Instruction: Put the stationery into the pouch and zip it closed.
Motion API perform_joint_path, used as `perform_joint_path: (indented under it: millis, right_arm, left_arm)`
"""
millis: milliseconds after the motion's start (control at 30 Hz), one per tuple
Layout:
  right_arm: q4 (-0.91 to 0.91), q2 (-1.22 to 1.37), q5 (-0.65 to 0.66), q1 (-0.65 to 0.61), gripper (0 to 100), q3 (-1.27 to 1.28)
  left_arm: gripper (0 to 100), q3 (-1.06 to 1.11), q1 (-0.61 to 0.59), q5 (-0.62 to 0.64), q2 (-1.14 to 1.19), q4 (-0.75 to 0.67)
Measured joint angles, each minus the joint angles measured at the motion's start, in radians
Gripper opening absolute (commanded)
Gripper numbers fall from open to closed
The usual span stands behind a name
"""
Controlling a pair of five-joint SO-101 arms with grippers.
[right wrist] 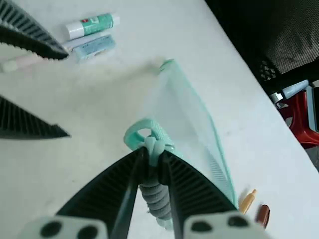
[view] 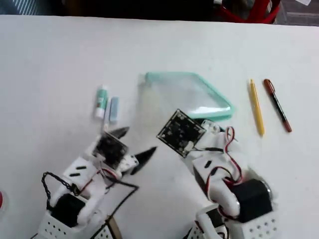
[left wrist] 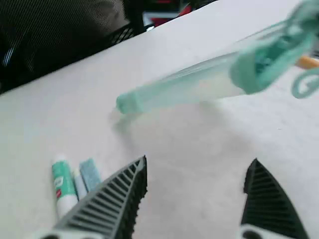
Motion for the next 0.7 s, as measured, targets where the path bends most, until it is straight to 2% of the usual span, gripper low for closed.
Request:
perform_joint_path:
  millis: [200, 333, 467, 700]
  right_arm:
    - [0.149, 0.164, 0.000, -0.003, 1.9, -0.161]
    - [0.230, 0.262, 0.008, -0.003, 1.9, -0.272]
    - [0.284, 0.316, 0.025, -0.044, 1.9, -0.371]
    - [0.341, 0.430, 0.025, -0.137, 1.9, -0.499]
  left_arm:
    - [31, 0.006, 0.038, -0.282, 0.005, -0.097]
    - [30, 0.087, 0.031, -0.430, 0.005, -0.245]
    - [26, 0.195, 0.048, -0.473, 0.006, -0.433]
    - [26, 0.199, 0.121, -0.479, 0.005, -0.569]
